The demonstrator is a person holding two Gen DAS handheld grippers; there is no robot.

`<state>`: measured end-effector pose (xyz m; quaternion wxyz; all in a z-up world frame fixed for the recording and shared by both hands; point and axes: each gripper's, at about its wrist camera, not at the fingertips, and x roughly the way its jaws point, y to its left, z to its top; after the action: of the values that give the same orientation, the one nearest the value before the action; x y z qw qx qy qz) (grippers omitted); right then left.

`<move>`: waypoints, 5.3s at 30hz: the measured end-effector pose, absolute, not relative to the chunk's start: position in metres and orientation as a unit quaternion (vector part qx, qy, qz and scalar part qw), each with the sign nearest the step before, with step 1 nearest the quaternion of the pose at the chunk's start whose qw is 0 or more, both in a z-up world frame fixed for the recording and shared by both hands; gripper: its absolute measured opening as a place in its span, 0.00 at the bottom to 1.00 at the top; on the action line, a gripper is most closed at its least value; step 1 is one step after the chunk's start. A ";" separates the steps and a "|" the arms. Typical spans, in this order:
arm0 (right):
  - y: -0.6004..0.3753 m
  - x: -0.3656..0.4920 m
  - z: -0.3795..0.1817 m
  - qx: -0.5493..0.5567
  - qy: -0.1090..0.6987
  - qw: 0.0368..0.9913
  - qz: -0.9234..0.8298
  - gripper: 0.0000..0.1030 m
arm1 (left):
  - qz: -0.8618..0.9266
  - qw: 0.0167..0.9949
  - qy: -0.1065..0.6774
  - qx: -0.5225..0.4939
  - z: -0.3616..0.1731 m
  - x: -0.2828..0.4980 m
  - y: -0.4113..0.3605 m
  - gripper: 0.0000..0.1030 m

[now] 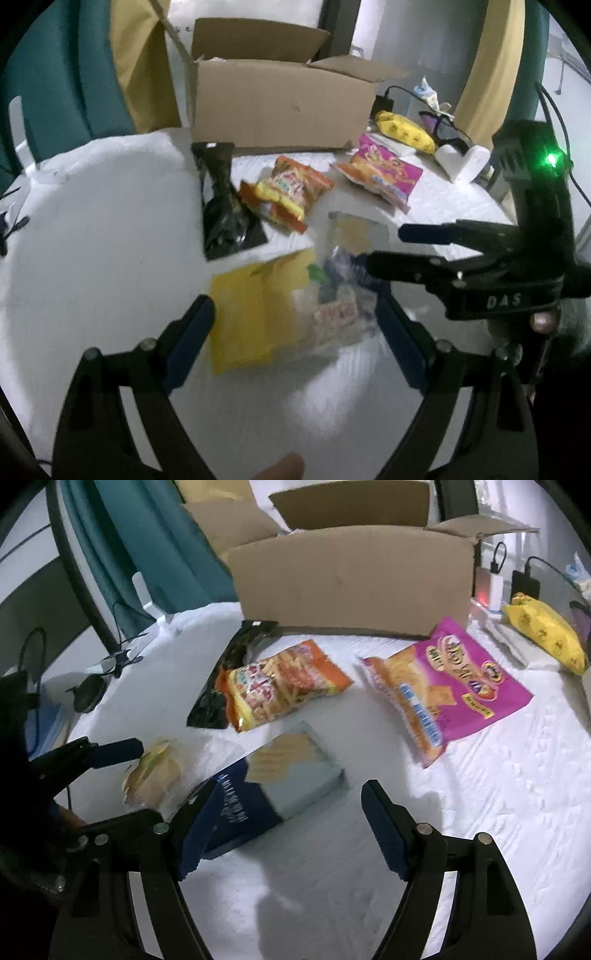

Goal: Organize snacks
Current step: 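Lift both tools out of the box and return to the snacks, then grasp the yellow cake packet with the left tool while the right tool grasps the blue soda-cracker box, then carry the cake packet and cracker box toward the cardboard box, then lower both items into the cardboard box and open both tools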

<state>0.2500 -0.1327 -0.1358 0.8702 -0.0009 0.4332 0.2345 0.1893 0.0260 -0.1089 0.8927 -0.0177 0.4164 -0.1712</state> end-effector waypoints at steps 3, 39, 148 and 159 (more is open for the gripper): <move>-0.122 0.250 -0.139 -0.006 0.439 0.866 0.239 0.78 | -0.170 0.892 0.418 -0.018 -0.110 0.180 0.031 0.88; -0.099 0.248 -0.145 -0.071 0.429 0.858 0.274 0.58 | -0.026 0.903 0.428 -0.032 -0.120 0.183 0.102 0.88; -0.165 0.432 0.050 0.014 0.201 0.961 0.187 0.85 | -0.064 0.972 0.228 -0.011 0.059 0.379 0.018 0.77; -0.145 0.378 0.025 -0.012 0.241 0.948 0.206 0.85 | -0.064 0.969 0.238 -0.015 0.036 0.315 0.030 0.77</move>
<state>0.3775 -0.1446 0.0252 0.9482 -0.0117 0.2414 0.2059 0.3152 0.0299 0.0357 0.9691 -0.0146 0.2380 -0.0639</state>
